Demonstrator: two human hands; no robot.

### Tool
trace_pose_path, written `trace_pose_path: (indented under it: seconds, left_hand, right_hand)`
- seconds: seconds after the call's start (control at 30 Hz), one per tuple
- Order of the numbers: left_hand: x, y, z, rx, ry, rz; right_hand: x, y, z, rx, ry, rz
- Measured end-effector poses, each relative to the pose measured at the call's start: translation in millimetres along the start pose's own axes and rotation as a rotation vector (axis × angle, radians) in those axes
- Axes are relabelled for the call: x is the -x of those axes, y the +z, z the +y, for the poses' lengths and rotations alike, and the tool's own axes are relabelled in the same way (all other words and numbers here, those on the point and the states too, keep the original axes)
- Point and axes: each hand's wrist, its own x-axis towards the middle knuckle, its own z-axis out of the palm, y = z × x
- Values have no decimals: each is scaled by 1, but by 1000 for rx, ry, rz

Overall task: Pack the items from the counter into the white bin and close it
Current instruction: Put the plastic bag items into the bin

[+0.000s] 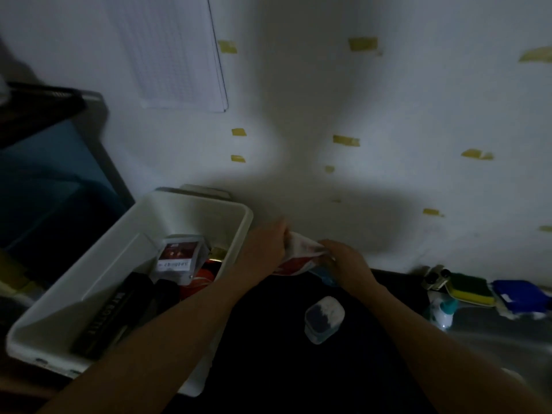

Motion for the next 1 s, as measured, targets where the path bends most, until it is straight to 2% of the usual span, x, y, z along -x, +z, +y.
trace_pose_path:
  seconds: [0.17,0.43,0.7,0.87,1.0]
  left_hand:
    - [-15,-20,2,146,108,43]
    - [-27,-60,-25,360,216,181]
    - [-25,-96,-89,528,269,192]
    - [-23,-119,-144,451,229,191]
    - [-20,-136,-181,362,186,233]
  right_hand:
    - [-4,-15,-14,181,-4,199]
    - [-27,-26,-60,230,-63,421]
    - [-76,-3,-118,161,-69,446]
    - [-104,35,-163,67,-81,390]
    - [-121,71,-196,-105,20,327]
